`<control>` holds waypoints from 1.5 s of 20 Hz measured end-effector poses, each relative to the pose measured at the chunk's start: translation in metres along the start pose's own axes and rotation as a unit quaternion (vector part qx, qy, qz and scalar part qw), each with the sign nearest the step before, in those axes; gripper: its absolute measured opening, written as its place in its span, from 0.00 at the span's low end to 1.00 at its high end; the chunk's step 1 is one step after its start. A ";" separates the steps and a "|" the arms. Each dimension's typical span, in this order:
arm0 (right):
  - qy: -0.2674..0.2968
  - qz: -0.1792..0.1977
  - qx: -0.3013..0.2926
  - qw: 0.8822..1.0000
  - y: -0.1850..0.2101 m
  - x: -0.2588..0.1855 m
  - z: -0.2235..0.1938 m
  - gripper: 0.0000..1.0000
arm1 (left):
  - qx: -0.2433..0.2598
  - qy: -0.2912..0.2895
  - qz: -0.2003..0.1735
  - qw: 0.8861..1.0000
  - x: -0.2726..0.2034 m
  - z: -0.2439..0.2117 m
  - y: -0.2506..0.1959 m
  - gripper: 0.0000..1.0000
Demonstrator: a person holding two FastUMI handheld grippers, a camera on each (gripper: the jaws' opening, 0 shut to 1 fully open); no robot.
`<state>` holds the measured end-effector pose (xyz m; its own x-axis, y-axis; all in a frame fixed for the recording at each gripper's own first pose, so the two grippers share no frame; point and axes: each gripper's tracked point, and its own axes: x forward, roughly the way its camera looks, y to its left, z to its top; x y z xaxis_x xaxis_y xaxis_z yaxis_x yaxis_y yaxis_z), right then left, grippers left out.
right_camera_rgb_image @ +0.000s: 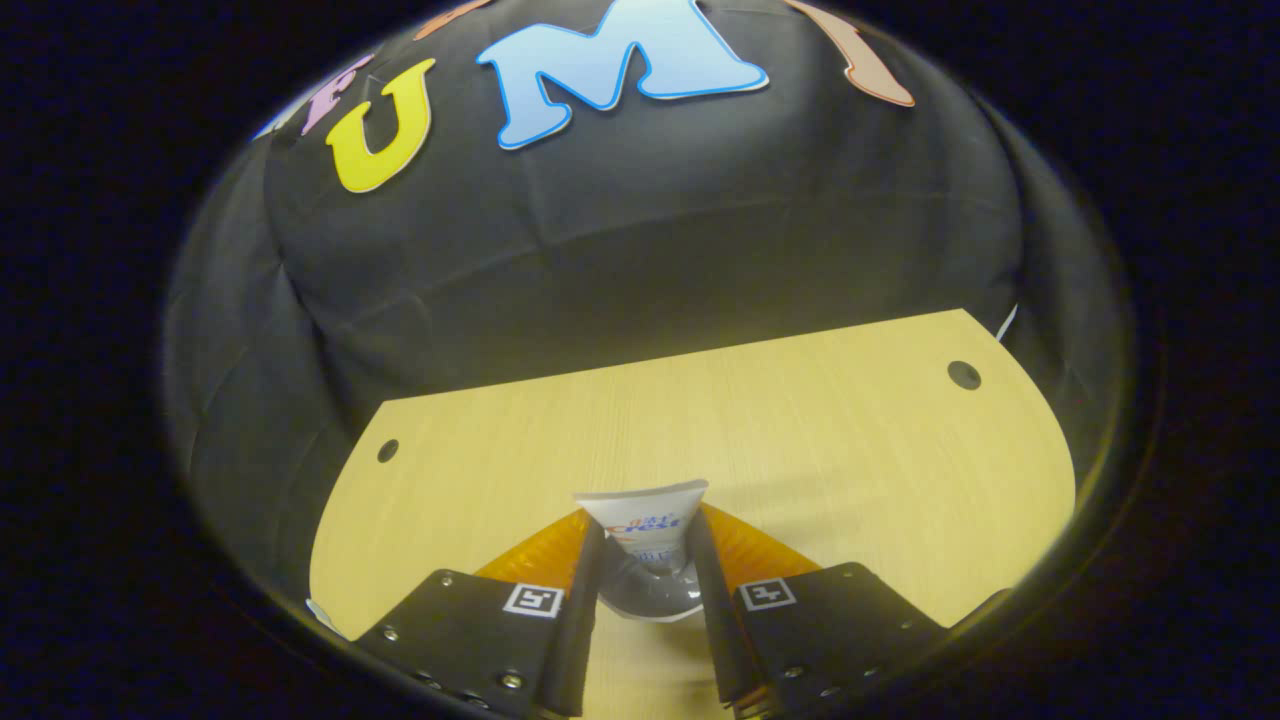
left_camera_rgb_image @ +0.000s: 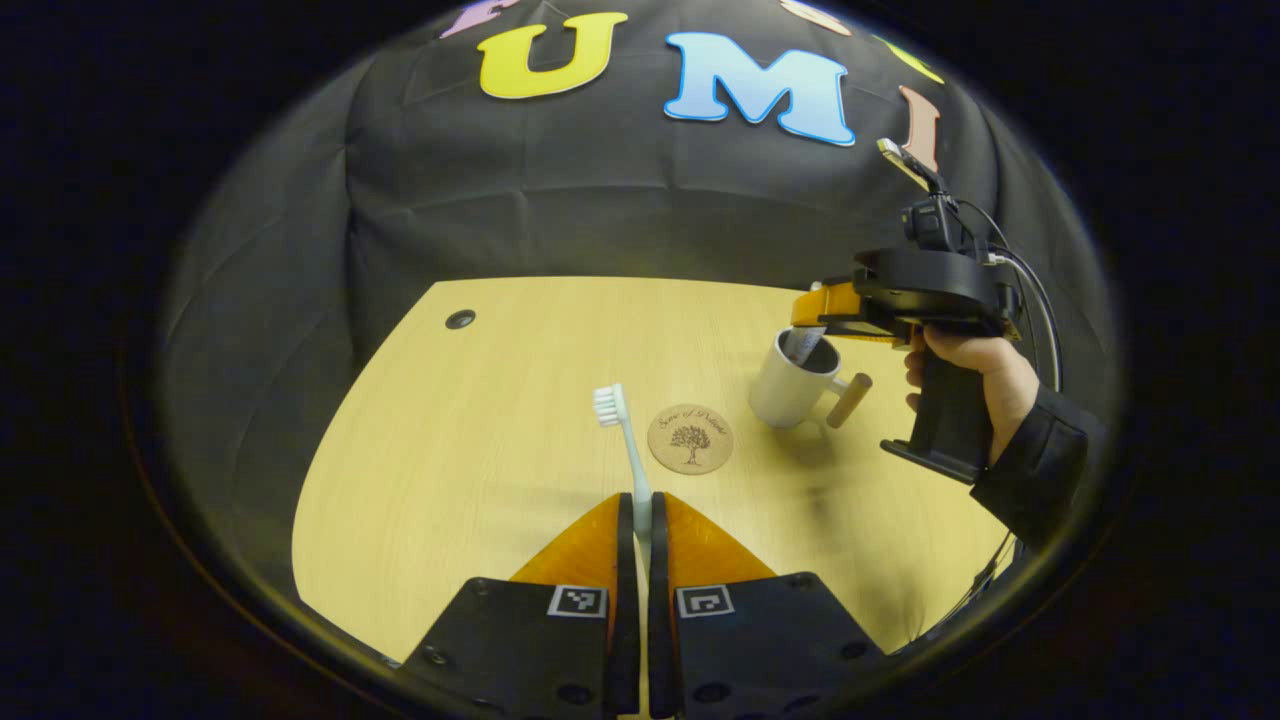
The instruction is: Put the toothbrush and toothpaste on the desktop into the cup, then pick up the cup and place it on the coaster on the desktop.
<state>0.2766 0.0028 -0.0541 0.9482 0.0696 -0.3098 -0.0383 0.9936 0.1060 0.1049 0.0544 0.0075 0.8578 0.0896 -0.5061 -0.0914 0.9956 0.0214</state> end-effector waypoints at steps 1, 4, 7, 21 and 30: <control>0.001 0.000 -0.001 1.000 0.000 -0.002 -0.001 0.49 | -0.001 -0.001 0.000 1.000 0.001 -0.001 0.000 0.11; 0.004 -0.002 -0.004 1.000 0.000 -0.007 -0.002 0.49 | -0.001 -0.005 -0.002 1.000 -0.002 -0.002 0.000 0.11; -0.010 0.000 -0.005 1.000 0.003 -0.016 0.005 0.55 | 0.004 -0.014 0.000 1.000 -0.004 -0.002 0.001 0.12; -0.064 -0.019 0.026 0.997 -0.023 -0.068 0.040 0.58 | 0.048 -0.053 -0.023 0.997 -0.023 0.017 -0.019 0.11; -0.058 -0.062 0.048 0.995 -0.080 -0.108 0.008 0.58 | 0.117 -0.077 -0.062 0.988 -0.002 0.049 -0.068 0.12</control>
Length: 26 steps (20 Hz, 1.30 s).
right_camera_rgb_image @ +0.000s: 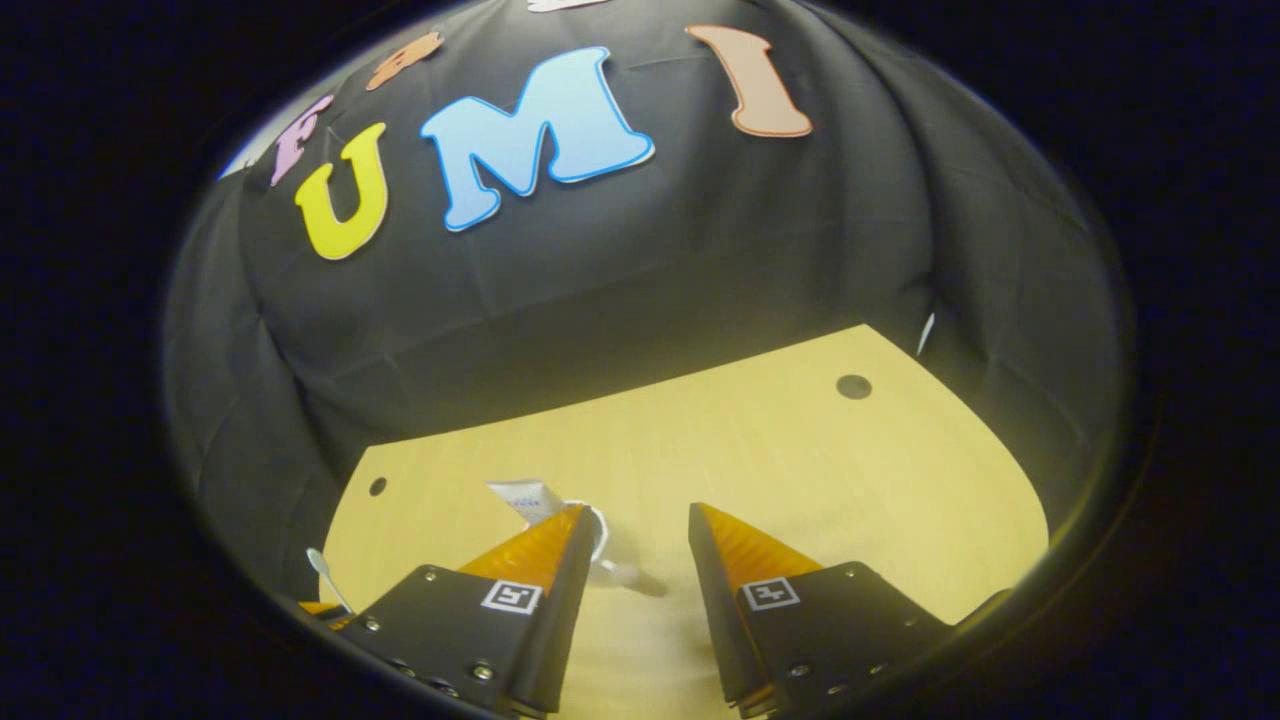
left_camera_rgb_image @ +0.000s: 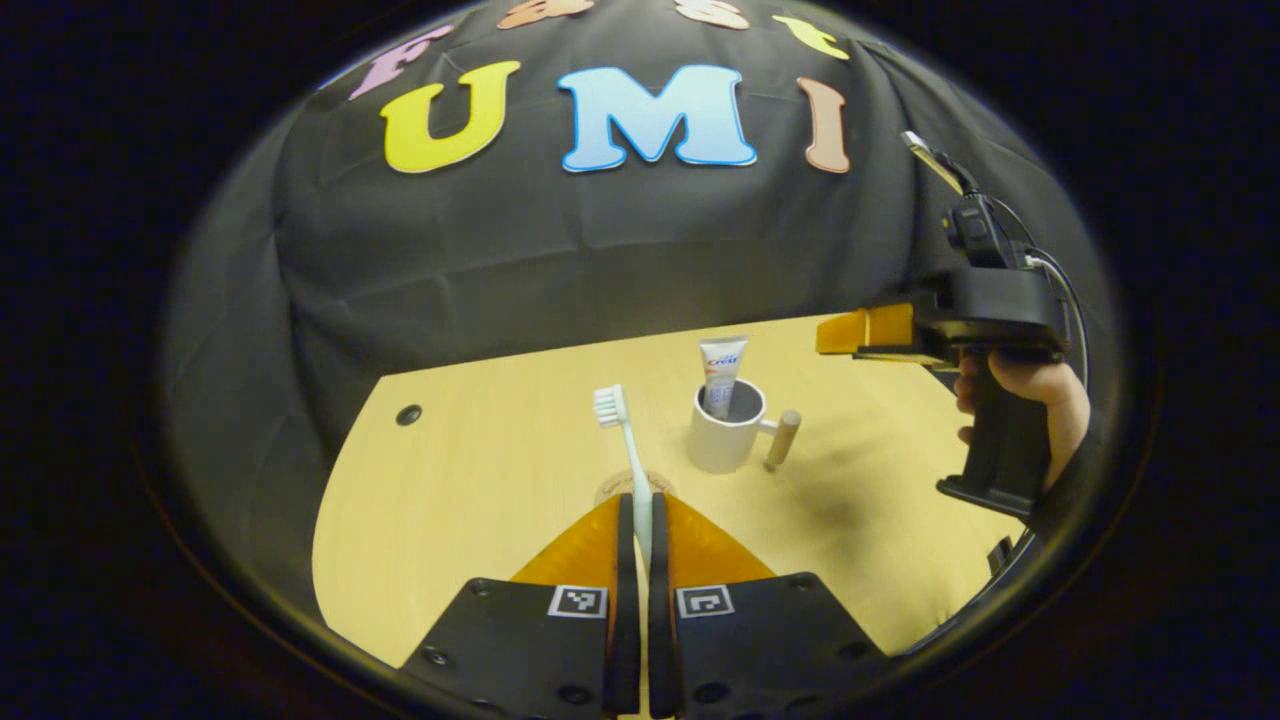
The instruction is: Put the toothbrush and toothpaste on the desktop into the cup, then pick up the cup and place it on the coaster on the desktop.
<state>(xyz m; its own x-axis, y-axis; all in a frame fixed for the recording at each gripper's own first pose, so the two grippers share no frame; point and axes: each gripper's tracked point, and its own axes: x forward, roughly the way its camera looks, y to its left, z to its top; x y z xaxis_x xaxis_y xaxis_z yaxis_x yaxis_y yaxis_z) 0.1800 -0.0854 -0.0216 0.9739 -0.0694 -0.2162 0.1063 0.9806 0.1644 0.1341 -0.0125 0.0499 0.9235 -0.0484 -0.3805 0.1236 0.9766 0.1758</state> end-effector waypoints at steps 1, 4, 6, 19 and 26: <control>0.003 -0.008 0.002 1.000 -0.010 -0.004 -0.005 0.58 | 0.010 -0.002 -0.004 1.000 0.005 0.004 -0.003 0.12; 0.011 -0.032 0.013 0.999 -0.041 -0.016 -0.018 0.58 | 0.040 -0.015 -0.019 0.999 0.024 0.022 -0.015 0.12; 0.016 -0.050 0.021 0.998 -0.060 -0.025 -0.025 0.58 | 0.062 -0.028 -0.028 0.997 0.035 0.035 -0.025 0.12; 0.029 -0.144 0.070 0.987 -0.150 -0.070 -0.050 0.58 | 0.149 -0.099 -0.073 0.981 0.110 0.093 -0.085 0.11; 0.051 -0.177 0.104 0.977 -0.181 -0.090 -0.079 0.58 | 0.179 -0.167 -0.074 0.967 0.137 0.132 -0.106 0.11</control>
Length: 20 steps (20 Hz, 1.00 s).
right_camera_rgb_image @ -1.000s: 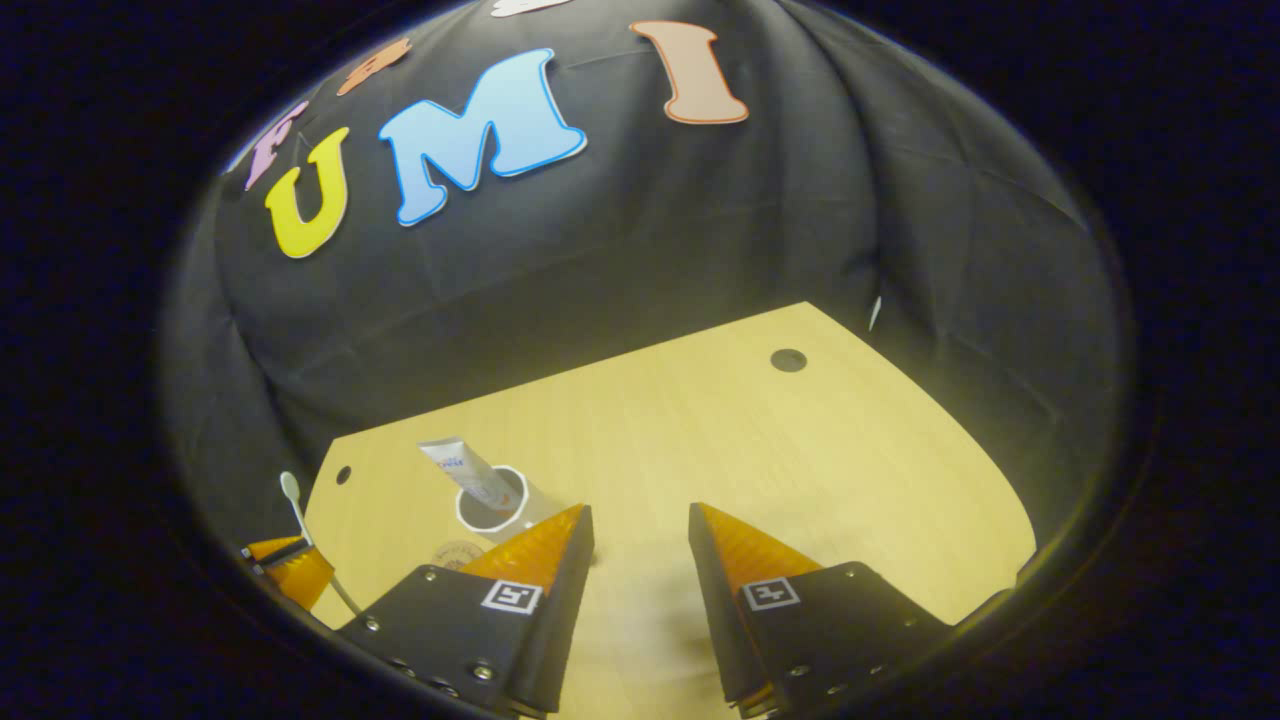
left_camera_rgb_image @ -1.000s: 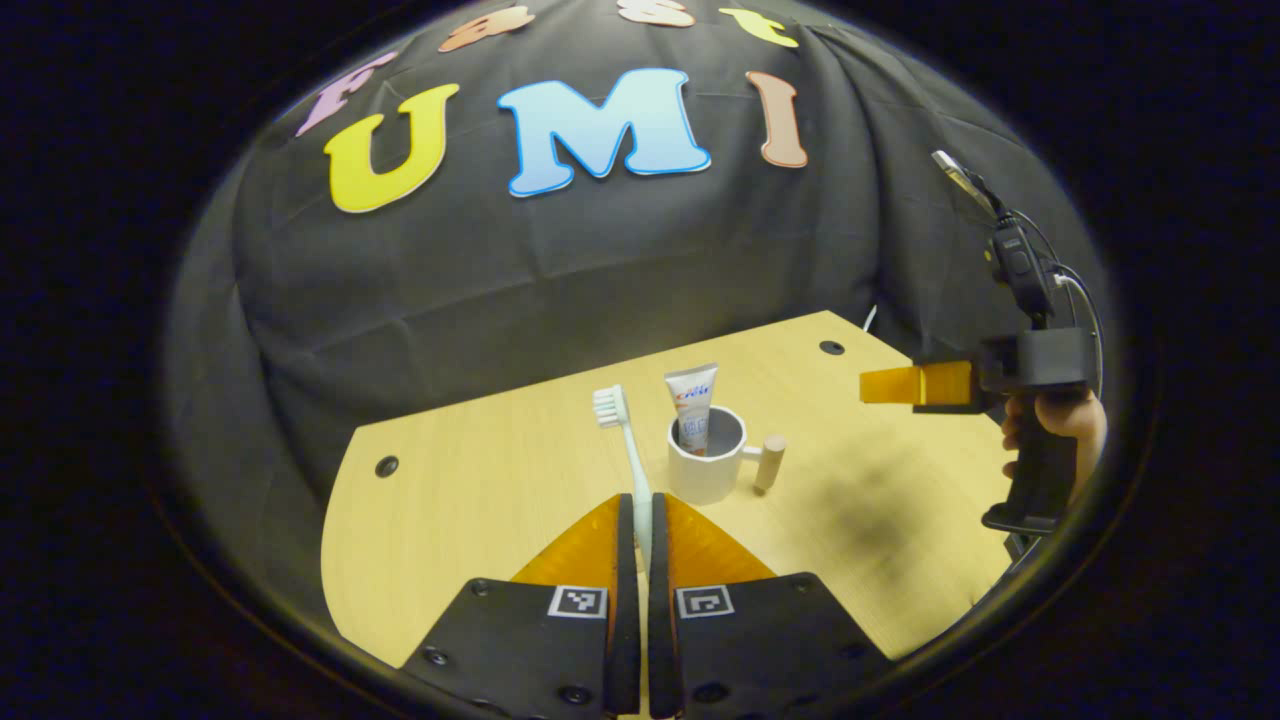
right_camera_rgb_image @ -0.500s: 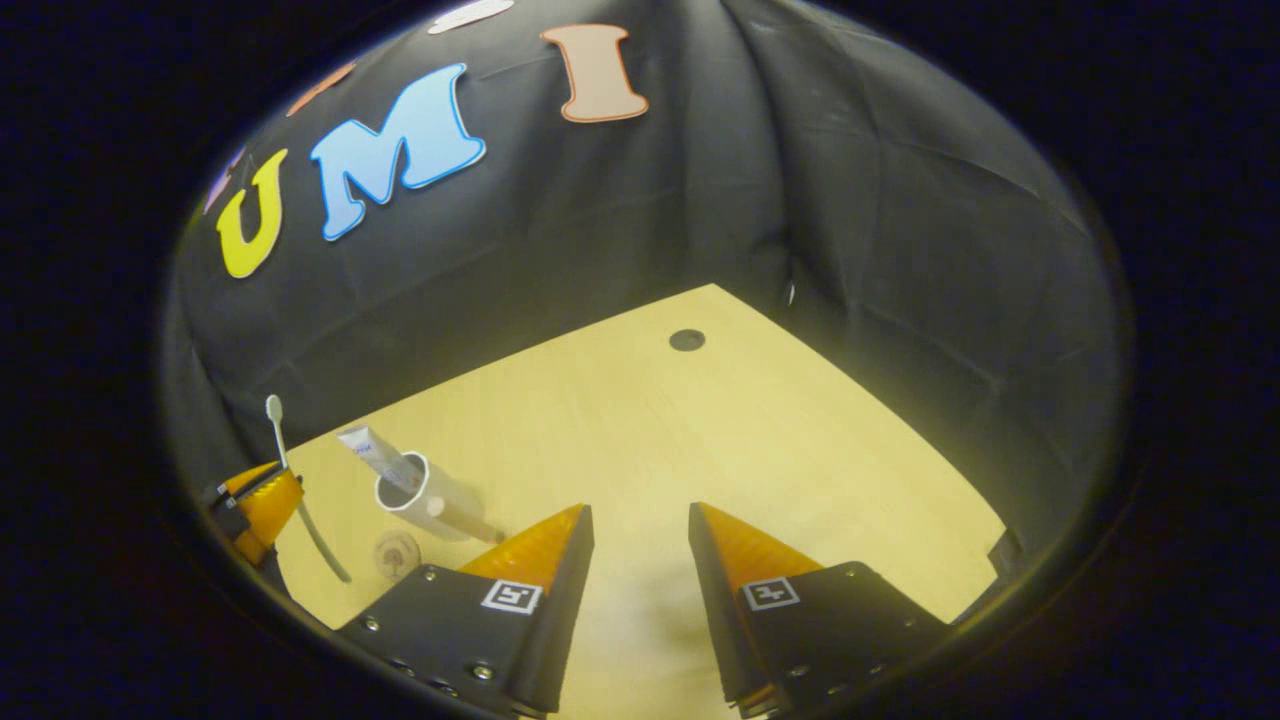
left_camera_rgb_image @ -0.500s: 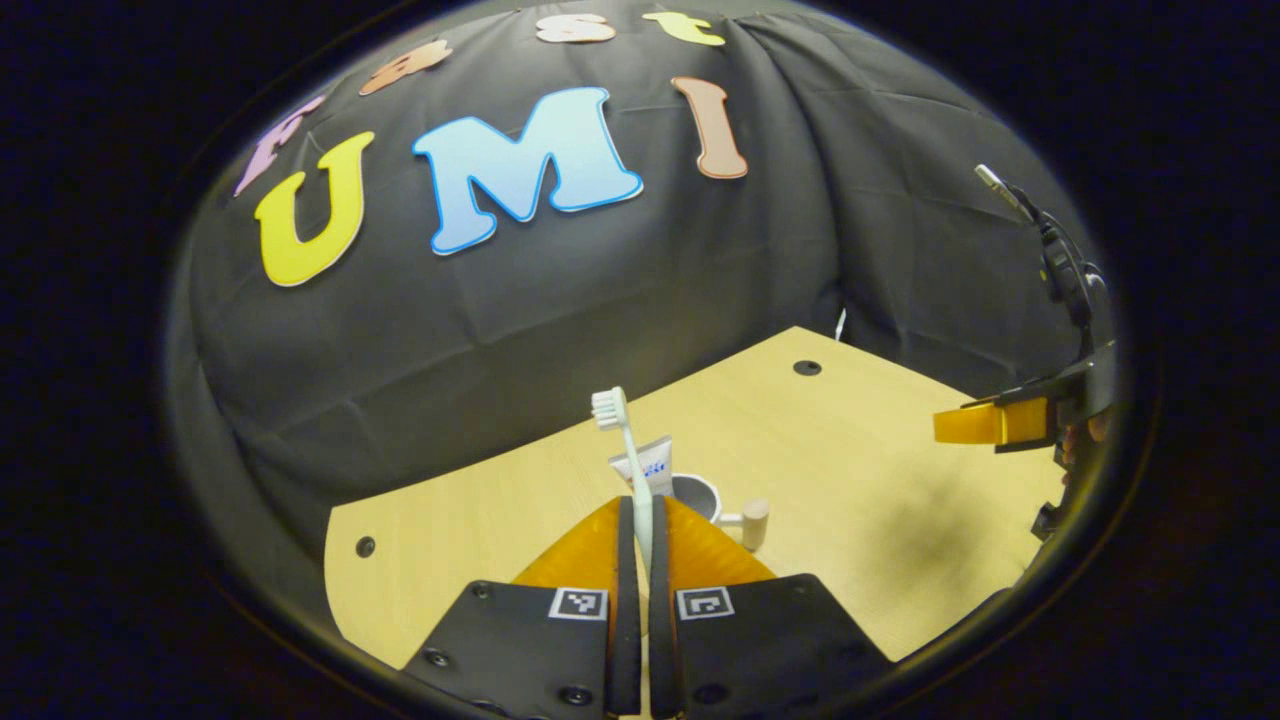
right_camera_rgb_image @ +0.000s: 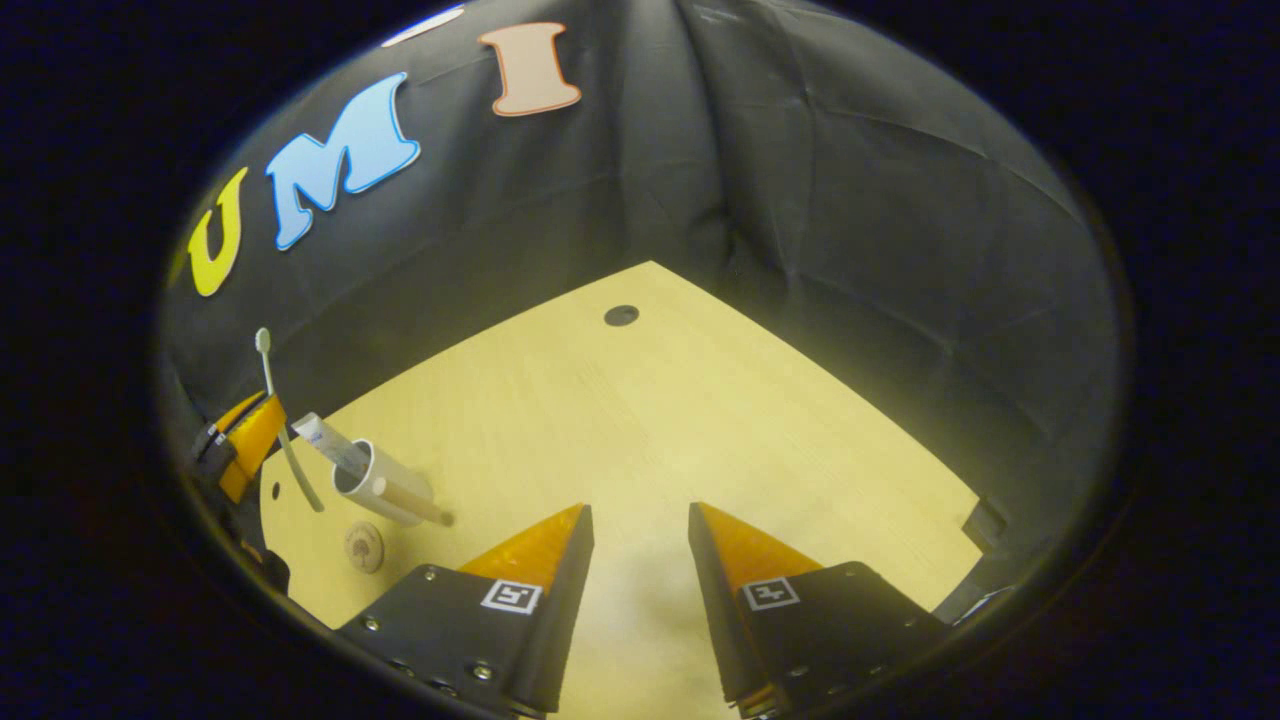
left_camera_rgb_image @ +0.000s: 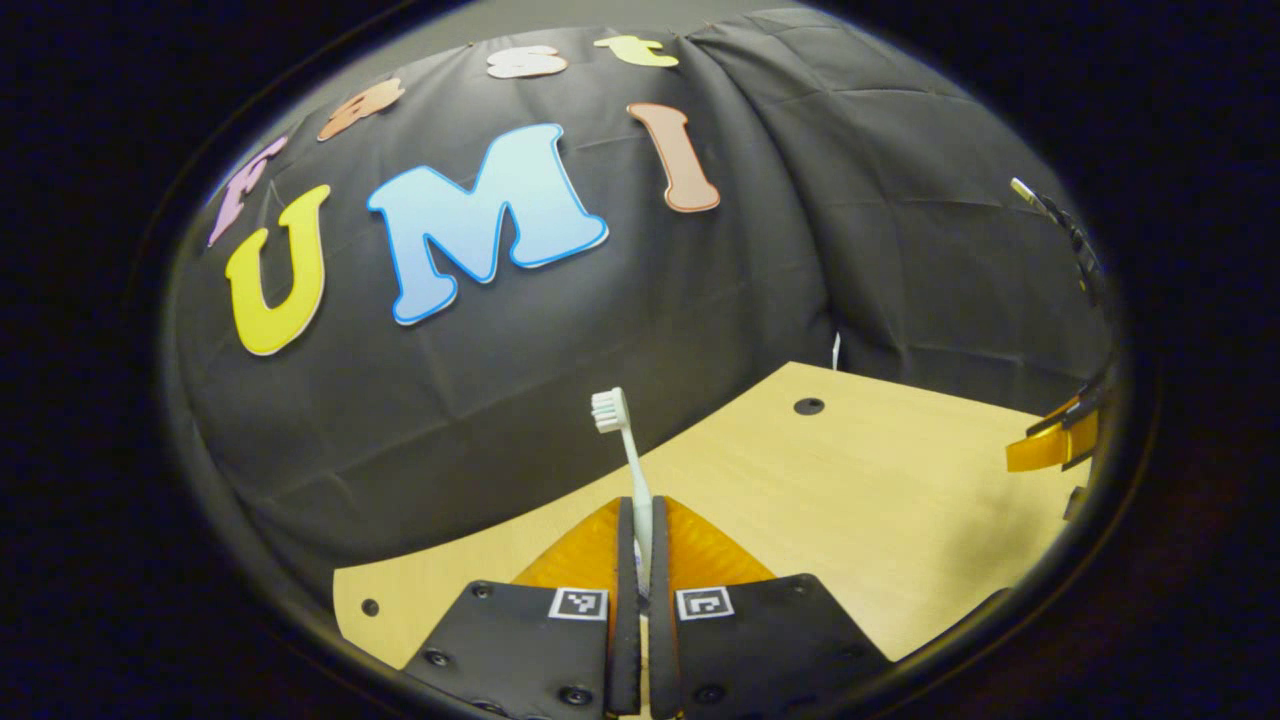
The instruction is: Put the toothbrush and toothpaste on the desktop into the cup, then pick up the cup and place it on the coaster on the desktop.
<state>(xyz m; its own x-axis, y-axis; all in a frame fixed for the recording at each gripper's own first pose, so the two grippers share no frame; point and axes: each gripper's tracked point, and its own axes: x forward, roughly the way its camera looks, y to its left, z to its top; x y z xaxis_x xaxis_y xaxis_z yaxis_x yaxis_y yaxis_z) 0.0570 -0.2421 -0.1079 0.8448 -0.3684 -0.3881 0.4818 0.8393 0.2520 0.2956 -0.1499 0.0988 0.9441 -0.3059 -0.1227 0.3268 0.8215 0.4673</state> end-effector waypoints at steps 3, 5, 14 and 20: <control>0.010 -0.013 0.012 1.000 -0.016 -0.002 -0.009 0.58 | 0.003 -0.019 0.004 1.000 0.011 0.003 -0.001 0.11; 0.013 -0.020 0.013 1.000 -0.025 -0.004 -0.013 0.58 | 0.001 -0.025 0.008 1.000 0.018 0.001 -0.001 0.11; 0.020 -0.043 0.030 0.998 -0.054 -0.009 -0.019 0.58 | -0.031 -0.075 0.046 0.996 0.029 0.003 0.011 0.11; 0.026 -0.056 0.019 0.998 -0.073 -0.017 -0.022 0.58 | -0.055 -0.068 0.058 0.994 0.034 -0.017 0.008 0.11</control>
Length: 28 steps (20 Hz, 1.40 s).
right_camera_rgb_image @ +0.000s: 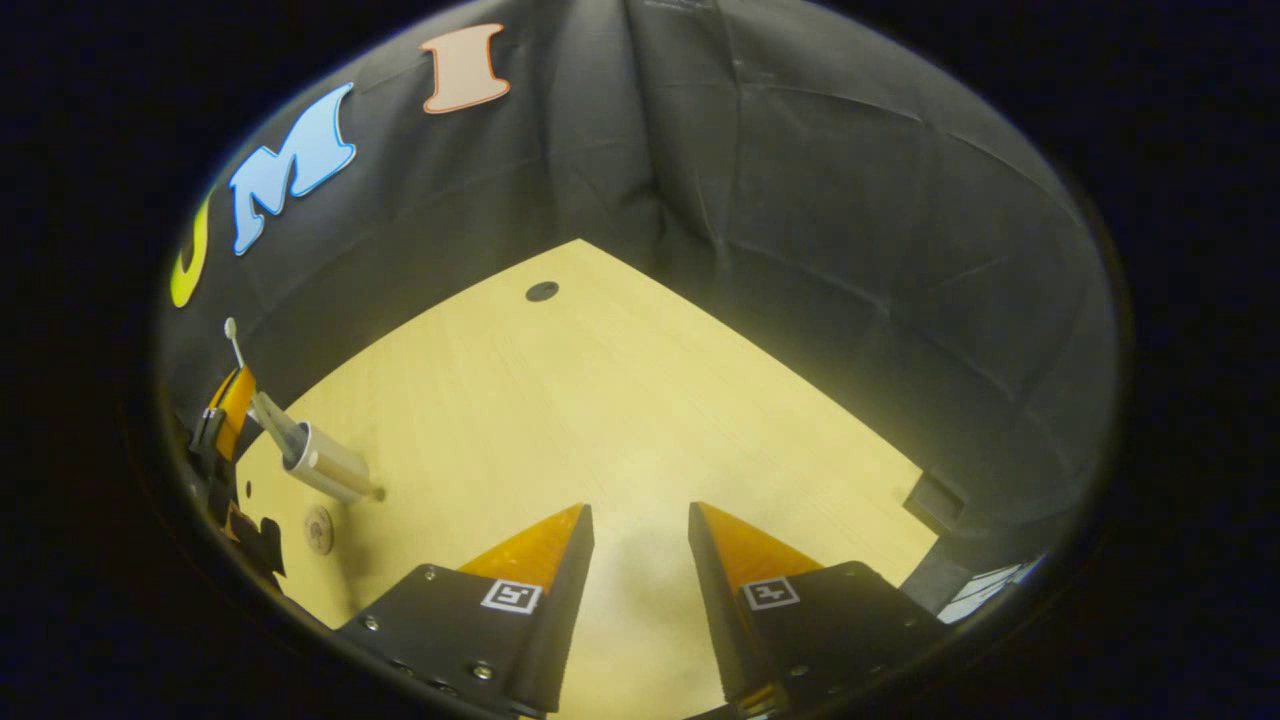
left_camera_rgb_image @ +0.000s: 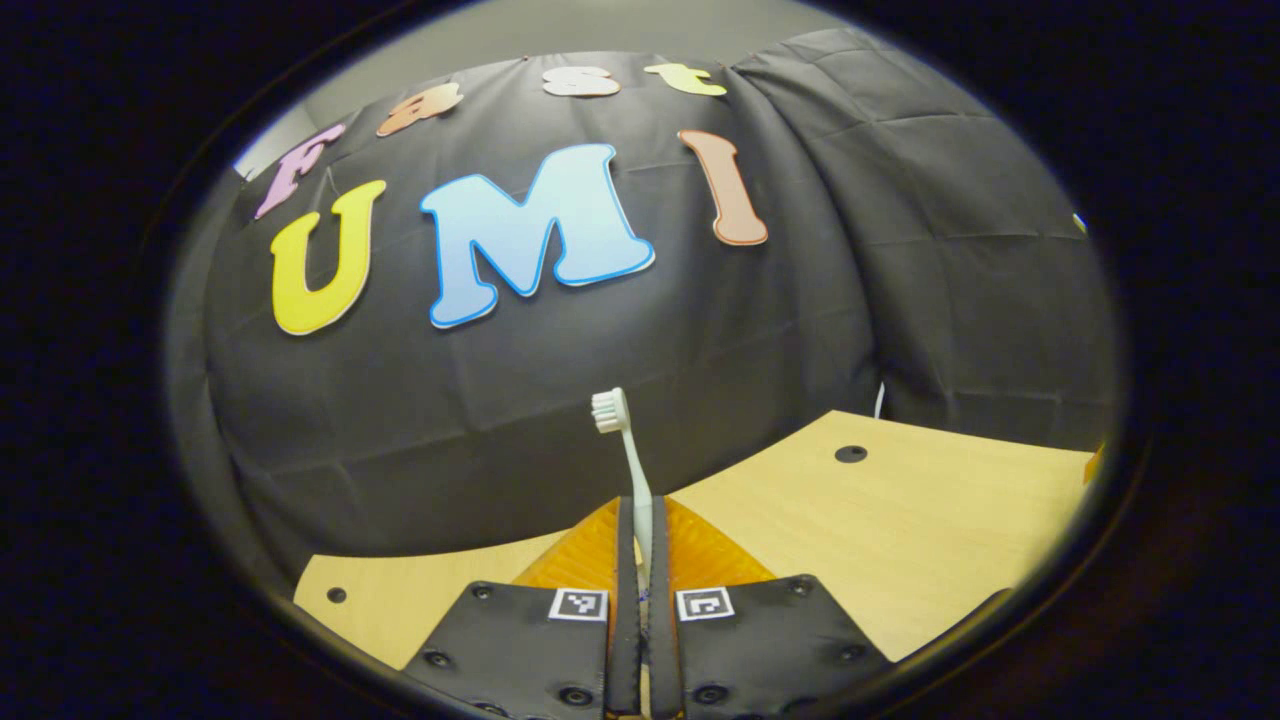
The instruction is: Put the toothbrush and toothpaste on the desktop into the cup, then pick up the cup and place it on the coaster on the desktop.
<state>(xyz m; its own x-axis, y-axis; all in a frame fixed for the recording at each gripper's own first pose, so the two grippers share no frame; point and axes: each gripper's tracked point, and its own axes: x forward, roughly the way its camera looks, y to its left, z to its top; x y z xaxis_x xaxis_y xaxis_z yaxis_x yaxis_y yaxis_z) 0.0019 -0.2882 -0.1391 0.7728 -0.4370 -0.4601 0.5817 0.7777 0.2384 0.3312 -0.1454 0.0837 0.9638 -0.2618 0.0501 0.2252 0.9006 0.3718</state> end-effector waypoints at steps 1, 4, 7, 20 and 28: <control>0.000 0.000 0.001 1.000 -0.002 -0.001 -0.001 0.58 | -0.004 0.001 0.003 1.000 -0.002 -0.002 0.000 0.11; 0.002 0.001 -0.004 1.000 -0.003 -0.001 -0.001 0.58 | -0.010 -0.001 0.006 1.000 -0.003 -0.003 -0.001 0.13; 0.005 0.004 -0.013 1.000 -0.001 -0.002 -0.004 0.58 | -0.017 -0.004 0.010 1.000 -0.009 -0.004 -0.001 0.15; 0.013 0.026 -0.025 0.999 0.014 -0.005 -0.020 0.58 | -0.053 0.062 0.031 0.996 -0.040 -0.053 -0.002 0.23; 0.002 0.057 -0.058 0.997 0.038 -0.008 -0.016 0.58 | -0.077 0.084 0.040 0.993 -0.065 -0.060 0.006 0.38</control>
<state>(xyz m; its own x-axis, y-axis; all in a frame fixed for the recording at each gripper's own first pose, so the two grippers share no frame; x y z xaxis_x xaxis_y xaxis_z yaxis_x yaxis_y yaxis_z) 0.0133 -0.2480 -0.1404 0.8308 -0.3417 -0.4393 0.4575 0.8688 0.1894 0.2787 -0.1021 0.0273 0.9869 -0.1369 -0.0855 0.1531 0.9620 0.2263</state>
